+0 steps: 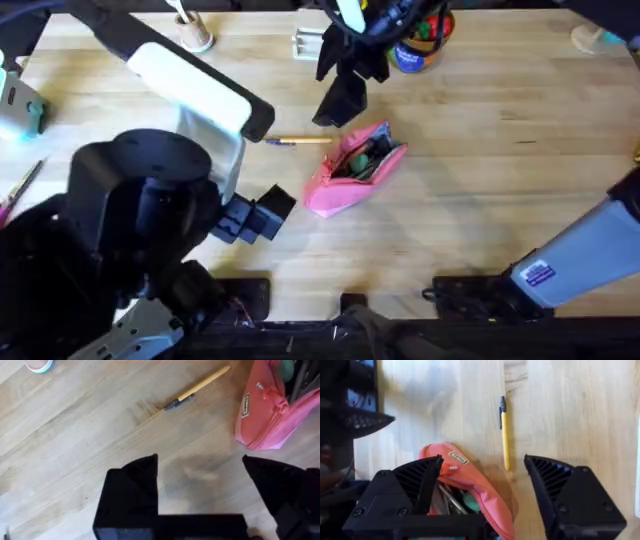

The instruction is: Unzip the bag, pick up the pens from the table one at a time and place them inside, then zip the bag closed.

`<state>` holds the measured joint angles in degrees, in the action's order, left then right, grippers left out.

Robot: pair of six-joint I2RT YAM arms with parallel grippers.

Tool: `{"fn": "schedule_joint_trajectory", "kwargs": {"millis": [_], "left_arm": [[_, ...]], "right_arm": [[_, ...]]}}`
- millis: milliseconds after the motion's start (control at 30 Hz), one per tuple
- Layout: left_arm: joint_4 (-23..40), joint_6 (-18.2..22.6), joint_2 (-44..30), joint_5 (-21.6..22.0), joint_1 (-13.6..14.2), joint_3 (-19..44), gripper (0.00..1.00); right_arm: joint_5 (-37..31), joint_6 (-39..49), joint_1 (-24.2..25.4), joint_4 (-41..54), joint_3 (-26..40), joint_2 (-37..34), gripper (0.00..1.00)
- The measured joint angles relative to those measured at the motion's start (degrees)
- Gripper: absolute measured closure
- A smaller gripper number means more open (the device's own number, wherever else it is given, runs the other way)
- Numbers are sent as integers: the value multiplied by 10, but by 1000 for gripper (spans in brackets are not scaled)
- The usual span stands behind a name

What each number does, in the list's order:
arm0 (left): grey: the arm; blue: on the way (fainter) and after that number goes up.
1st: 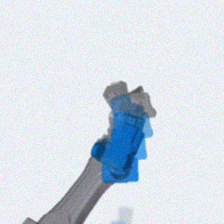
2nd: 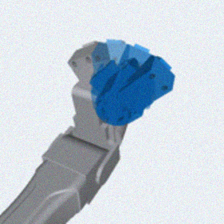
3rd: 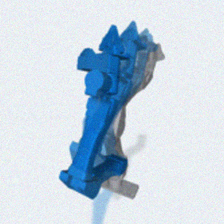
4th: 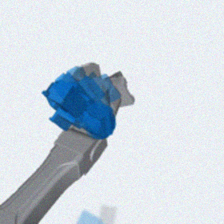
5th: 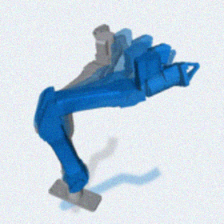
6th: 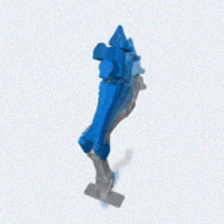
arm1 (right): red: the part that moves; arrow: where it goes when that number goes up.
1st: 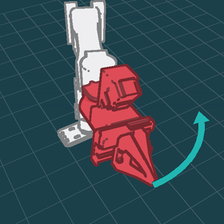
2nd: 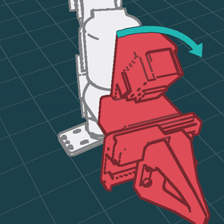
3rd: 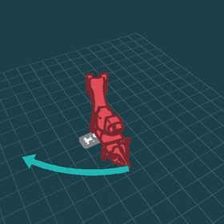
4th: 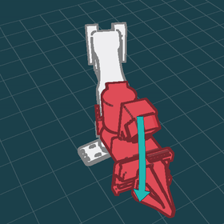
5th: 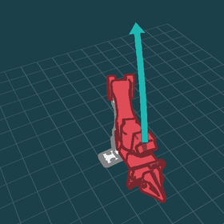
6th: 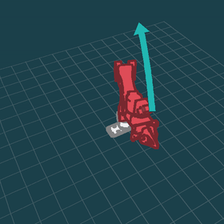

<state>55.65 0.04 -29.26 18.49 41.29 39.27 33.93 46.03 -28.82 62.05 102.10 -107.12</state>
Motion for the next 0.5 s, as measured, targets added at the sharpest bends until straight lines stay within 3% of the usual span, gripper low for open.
{"fn": "schedule_joint_trajectory", "kwargs": {"millis": [333,500], "left_arm": [[123,30,0,-51,-64,156,9],[192,46,0,-57,-77,238,9]], "right_arm": [[0,-44,0,-35,0,-18,4],[0,-61,0,-36,0,-55,4]]}}
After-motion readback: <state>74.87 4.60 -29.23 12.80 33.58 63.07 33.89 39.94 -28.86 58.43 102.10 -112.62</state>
